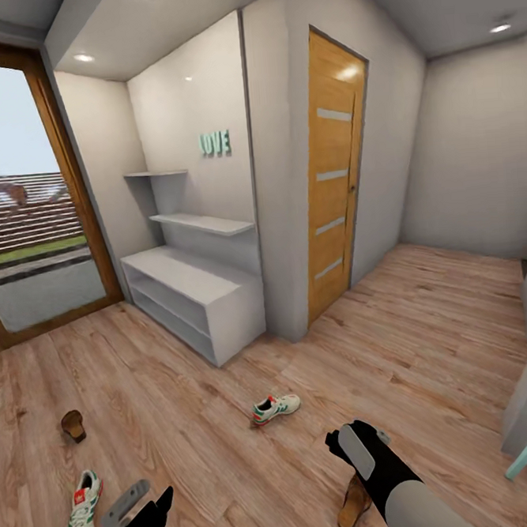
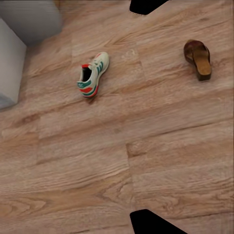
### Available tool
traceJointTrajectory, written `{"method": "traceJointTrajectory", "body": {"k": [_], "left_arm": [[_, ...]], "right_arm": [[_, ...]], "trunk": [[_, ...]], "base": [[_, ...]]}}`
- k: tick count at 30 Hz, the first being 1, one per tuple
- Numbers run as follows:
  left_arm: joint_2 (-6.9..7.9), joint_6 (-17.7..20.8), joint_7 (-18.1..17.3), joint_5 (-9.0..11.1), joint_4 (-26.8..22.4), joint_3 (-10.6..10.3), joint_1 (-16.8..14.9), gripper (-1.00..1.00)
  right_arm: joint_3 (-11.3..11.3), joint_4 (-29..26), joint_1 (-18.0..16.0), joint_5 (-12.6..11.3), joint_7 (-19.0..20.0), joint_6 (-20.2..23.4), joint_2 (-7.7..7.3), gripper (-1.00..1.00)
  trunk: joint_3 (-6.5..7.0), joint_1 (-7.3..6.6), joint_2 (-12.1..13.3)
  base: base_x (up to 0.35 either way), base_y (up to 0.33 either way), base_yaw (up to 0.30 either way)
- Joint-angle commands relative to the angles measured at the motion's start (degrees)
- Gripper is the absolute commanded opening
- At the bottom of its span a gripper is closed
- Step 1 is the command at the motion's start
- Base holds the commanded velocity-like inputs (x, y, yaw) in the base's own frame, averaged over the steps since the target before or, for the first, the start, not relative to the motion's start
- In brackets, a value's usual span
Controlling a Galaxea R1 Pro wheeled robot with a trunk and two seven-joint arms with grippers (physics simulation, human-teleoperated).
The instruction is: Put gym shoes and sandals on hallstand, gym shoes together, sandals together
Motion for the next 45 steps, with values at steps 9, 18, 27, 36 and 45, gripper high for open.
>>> {"method": "traceJointTrajectory", "body": {"k": [9, 18, 27, 36, 45], "left_arm": [[-0.07, 0.7, 1.1, 0.5, -1.2, 1.4, 0.0, 1.00], [0.24, 6.8, 6.0, 7.4, -2.7, 3.9, -1.3, 1.00], [4.36, 13.4, 7.0, 8.7, 15.4, 4.4, -19.4, 1.00], [4.70, 13.3, 12.4, 9.0, 18.4, 6.8, -23.0, 1.00], [3.40, 11.7, 13.8, 9.1, 25.0, 1.8, -26.1, 1.00]], "right_arm": [[-0.1, 0.4, 0.0, -1.4, 0.0, -0.1, 0.00, 1.00], [0.3, 0.4, 0.4, -1.3, 2.5, -5.8, 0.00, 1.00], [0.6, 7.2, 0.8, -1.0, 6.9, -19.8, 0.00, 1.00], [0.9, 11.9, 0.8, -0.9, 7.3, -22.6, 0.00, 1.00], [0.9, 13.2, 0.8, -0.7, 7.5, -24.2, 0.00, 1.00]], "trunk": [[-0.26, 0.00, 0.0], [-2.08, 1.98, -3.6], [-3.73, 3.95, -7.2], [-5.35, 5.93, -10.8], [-6.96, 7.91, -14.4]], "base": [[0.251, 0.095, -0.290], [0.014, 0.005, -0.238], [0.001, 0.000, -0.034], [0.000, 0.000, -0.001], [0.000, 0.000, 0.000]]}}
